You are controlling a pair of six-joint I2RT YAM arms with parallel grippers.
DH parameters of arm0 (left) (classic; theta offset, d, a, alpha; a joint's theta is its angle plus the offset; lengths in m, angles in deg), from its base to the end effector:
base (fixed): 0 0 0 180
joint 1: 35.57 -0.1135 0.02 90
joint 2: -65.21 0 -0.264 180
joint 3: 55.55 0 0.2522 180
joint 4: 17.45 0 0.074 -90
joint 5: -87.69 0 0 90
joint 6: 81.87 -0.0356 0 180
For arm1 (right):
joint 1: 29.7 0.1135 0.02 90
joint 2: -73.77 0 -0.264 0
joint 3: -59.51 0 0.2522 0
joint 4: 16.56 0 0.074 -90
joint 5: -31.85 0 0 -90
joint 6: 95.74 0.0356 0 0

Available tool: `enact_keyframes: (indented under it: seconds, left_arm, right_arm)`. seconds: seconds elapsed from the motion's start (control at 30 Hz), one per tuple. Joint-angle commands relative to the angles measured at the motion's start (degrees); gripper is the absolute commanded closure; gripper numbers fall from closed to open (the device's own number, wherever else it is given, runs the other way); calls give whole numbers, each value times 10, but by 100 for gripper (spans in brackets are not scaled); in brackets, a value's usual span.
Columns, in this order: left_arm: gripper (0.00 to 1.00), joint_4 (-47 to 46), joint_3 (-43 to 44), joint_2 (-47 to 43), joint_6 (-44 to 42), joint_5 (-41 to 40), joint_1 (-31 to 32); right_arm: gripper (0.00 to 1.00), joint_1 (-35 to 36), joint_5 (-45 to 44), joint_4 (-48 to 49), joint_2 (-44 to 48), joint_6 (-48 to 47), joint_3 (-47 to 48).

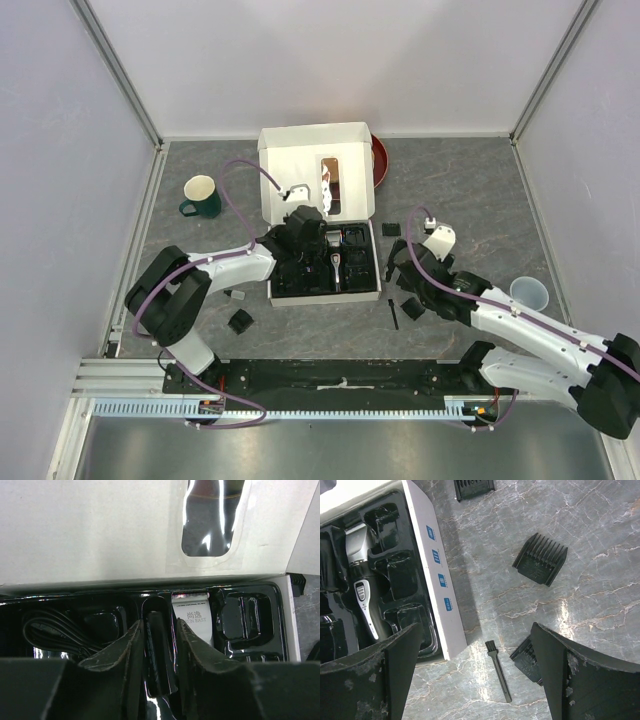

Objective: Sort the hair-cutting tools

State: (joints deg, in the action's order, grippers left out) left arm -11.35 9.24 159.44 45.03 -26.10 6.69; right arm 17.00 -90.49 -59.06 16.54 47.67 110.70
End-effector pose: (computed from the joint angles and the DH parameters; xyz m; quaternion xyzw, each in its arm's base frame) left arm 0.2656 -0.2219 0.1909 -0.0535 0.8735 -0.1440 0.4619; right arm 0.1488 0.1302 0.2309 0.1510 0.8910 0.0934 0.4180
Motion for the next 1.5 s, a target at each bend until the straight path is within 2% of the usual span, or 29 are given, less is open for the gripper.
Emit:
enact_keyframes:
  seconds: [0.0, 0.2, 0.33, 0.43, 0.47, 0.53, 0.57, 0.63, 0.67, 0.77, 0.87, 1.0, 1.13, 1.47]
  left_arm:
    - [58, -4, 5, -9, -20, -33, 5]
    - [52, 6, 4, -48, -26, -30, 5]
    - [52, 21, -2, -97, -33, -33, 6]
    - [52, 54, -8, -140, -38, -37, 6]
    - [52, 64, -8, -151, -39, -37, 6]
    - [52, 112, -10, -189, -37, -39, 5]
    - [52, 127, -10, -205, -36, -42, 5]
    - [52, 159, -13, -248, -36, -42, 3]
    - [52, 194, -14, -261, -37, -47, 2]
    - [50, 250, -19, -316, -41, -42, -7]
    - [49, 287, -22, -357, -49, -13, -25]
    - [48, 339, -22, -389, -55, 5, -43]
    - [46, 332, -24, -404, -58, 14, -44]
    - [44, 319, -31, -390, -60, 27, -45]
  right_arm:
    - [3, 0, -15, 6, 16, -3, 28]
    - [2, -1, -16, 7, 5, -27, 54]
    - [5, -1, 17, 30, -26, -85, 79]
    - [17, -1, 80, 63, -66, -139, 105]
    - [26, 0, 99, 88, -77, -161, 116]
    - [38, 1, 148, 114, -111, -171, 125]
    - [49, 1, 162, 141, -125, -175, 133]
    - [59, 0, 184, 162, -164, -182, 142]
    - [70, 0, 205, 183, -179, -183, 153]
    - [82, 1, 234, 221, -233, -190, 173]
    - [88, 2, 241, 250, -284, -197, 196]
    - [89, 7, 263, 283, -346, -200, 219]
    - [88, 14, 281, 318, -384, -204, 244]
    - [77, 16, 239, 315, -445, -213, 277]
